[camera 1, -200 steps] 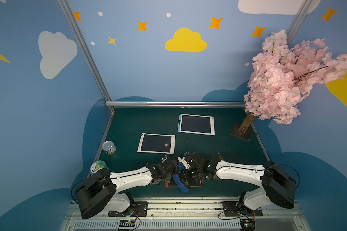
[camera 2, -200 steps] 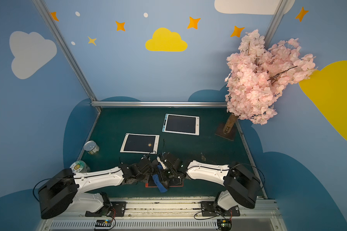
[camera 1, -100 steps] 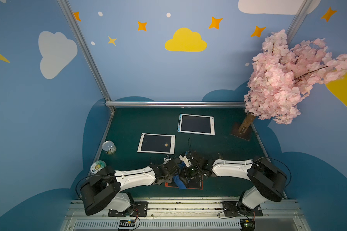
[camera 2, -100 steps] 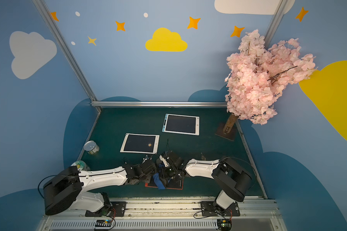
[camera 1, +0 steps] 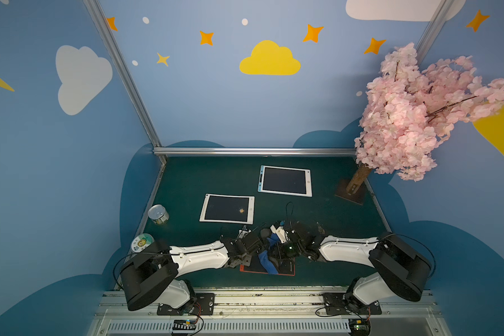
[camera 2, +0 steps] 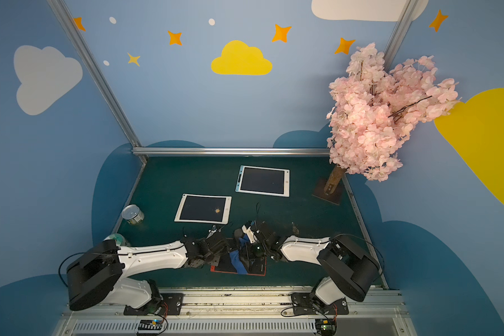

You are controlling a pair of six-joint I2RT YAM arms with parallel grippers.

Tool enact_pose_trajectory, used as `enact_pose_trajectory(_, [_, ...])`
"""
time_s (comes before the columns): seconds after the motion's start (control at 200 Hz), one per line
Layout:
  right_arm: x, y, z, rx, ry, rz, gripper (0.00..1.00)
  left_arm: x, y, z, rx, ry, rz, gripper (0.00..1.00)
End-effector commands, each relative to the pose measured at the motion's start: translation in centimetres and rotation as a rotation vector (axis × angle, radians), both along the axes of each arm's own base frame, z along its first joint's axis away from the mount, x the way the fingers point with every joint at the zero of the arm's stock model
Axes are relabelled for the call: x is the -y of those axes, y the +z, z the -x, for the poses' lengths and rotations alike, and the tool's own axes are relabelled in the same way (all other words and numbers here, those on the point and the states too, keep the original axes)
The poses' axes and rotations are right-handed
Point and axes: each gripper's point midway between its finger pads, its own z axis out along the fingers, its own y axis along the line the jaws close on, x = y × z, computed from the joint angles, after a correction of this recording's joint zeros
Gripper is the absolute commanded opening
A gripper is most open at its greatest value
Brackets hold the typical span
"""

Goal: Wipe the drawing tablet
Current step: Wipe the dirt from the drawing tablet.

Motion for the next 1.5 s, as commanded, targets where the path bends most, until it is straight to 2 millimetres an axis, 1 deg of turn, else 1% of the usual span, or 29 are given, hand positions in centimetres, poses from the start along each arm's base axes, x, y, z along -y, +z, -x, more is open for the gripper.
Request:
enact_pose_trajectory(0.0, [6.2,-4.6,2.5,-0.103,-0.048,0.261,0.0,-2.4,-3.1,2.7,-0.128,-0.026,-0.103,0.07])
enact_pose_trajectory(0.35, [10.8,-2.7,2.2,-0.053,-0.115,0.375,0.0,-2.6,-3.2,2.7,-0.132,-0.021,-0.115,0.06])
enact_pose_trajectory(0.505, [13.7,-1.9,2.0,-0.014,-0.191,0.468,0.0,-2.4,-3.0,2.6,-0.129,-0.023,-0.111,0.06])
enact_pose_trajectory(0.641, [16.0,-0.9,1.7,0.005,-0.298,0.519,0.0,-2.3,-2.9,2.5,-0.127,-0.022,-0.109,0.06])
enact_pose_trajectory(0.731, [18.1,-0.2,1.5,0.023,-0.386,0.575,0.0,-2.2,-2.9,2.5,-0.128,-0.022,-0.107,0.06])
enact_pose_trajectory(0.801, [20.0,0.7,0.8,0.065,-0.5,0.622,0.0,-2.2,-2.8,2.5,-0.13,-0.024,-0.106,0.05])
enact_pose_trajectory(0.861, [21.1,1.3,0.3,0.104,-0.571,0.627,0.0,-2.2,-2.8,2.5,-0.129,-0.023,-0.103,0.05])
enact_pose_trajectory(0.906, [21.6,1.9,0.0,0.135,-0.609,0.616,0.0,-2.2,-2.8,2.5,-0.128,-0.023,-0.101,0.05])
enact_pose_trajectory(1.001, [23.5,3.6,-0.7,0.213,-0.724,0.616,0.0,-2.3,-2.7,2.6,-0.126,-0.018,-0.096,0.06])
enact_pose_trajectory(1.056, [24.3,4.6,-1.1,0.266,-0.768,0.599,0.0,-2.3,-2.6,2.6,-0.122,-0.013,-0.089,0.06])
enact_pose_trajectory(1.136, [24.3,6.2,-1.5,0.339,-0.769,0.537,0.0,-2.4,-2.5,2.6,-0.119,-0.01,-0.084,0.06])
enact_pose_trajectory(1.231, [22.4,8.5,-2.3,0.449,-0.673,0.396,0.0,-2.7,-2.5,2.6,-0.115,0.003,-0.097,0.06])
enact_pose_trajectory(1.271, [22.0,9.1,-2.4,0.474,-0.65,0.368,0.0,-2.9,-2.6,2.6,-0.113,0.015,-0.099,0.07])
enact_pose_trajectory(1.341, [22.1,10.0,-2.5,0.499,-0.629,0.388,0.0,-3.1,-2.8,2.6,-0.118,0.042,-0.09,0.07])
enact_pose_trajectory(1.426, [22.3,10.3,-2.9,0.502,-0.598,0.463,0.0,-3.3,-3.2,2.4,-0.12,0.085,-0.063,0.06])
enact_pose_trajectory(1.496, [21.9,10.5,-3.4,0.498,-0.585,0.49,0.0,-3.6,-3.2,2.2,-0.121,0.122,-0.052,0.04])
